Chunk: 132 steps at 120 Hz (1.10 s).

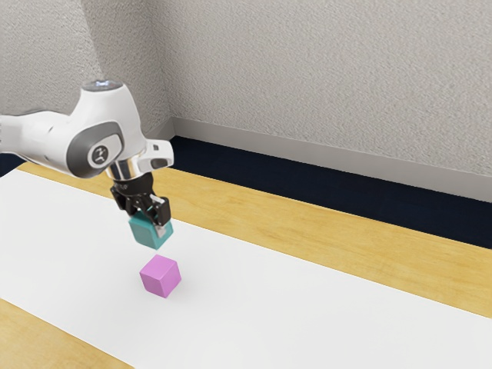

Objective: Pick up the blue block with one arm, and put the blue block on the pink block with one arm

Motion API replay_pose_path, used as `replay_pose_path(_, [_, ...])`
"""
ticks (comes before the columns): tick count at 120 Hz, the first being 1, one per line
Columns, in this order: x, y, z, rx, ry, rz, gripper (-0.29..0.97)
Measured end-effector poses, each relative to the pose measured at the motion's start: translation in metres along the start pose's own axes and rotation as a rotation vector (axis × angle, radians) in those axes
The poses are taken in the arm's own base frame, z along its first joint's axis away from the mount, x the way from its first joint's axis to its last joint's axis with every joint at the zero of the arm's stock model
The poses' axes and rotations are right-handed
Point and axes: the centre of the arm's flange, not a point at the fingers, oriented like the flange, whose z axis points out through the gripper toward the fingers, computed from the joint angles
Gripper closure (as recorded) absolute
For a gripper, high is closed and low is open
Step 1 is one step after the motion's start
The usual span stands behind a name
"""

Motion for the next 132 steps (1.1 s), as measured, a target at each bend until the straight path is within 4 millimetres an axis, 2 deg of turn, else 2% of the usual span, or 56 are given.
replay_pose_path(35, [0.005,0.0,0.012,0.008,0.003,0.004,0.3])
replay_pose_path(67, [-0.006,0.002,0.007,-0.012,0.013,0.007,0.3])
replay_pose_path(132, [-0.01,0.002,0.007,-0.019,-0.005,0.012,0.29])
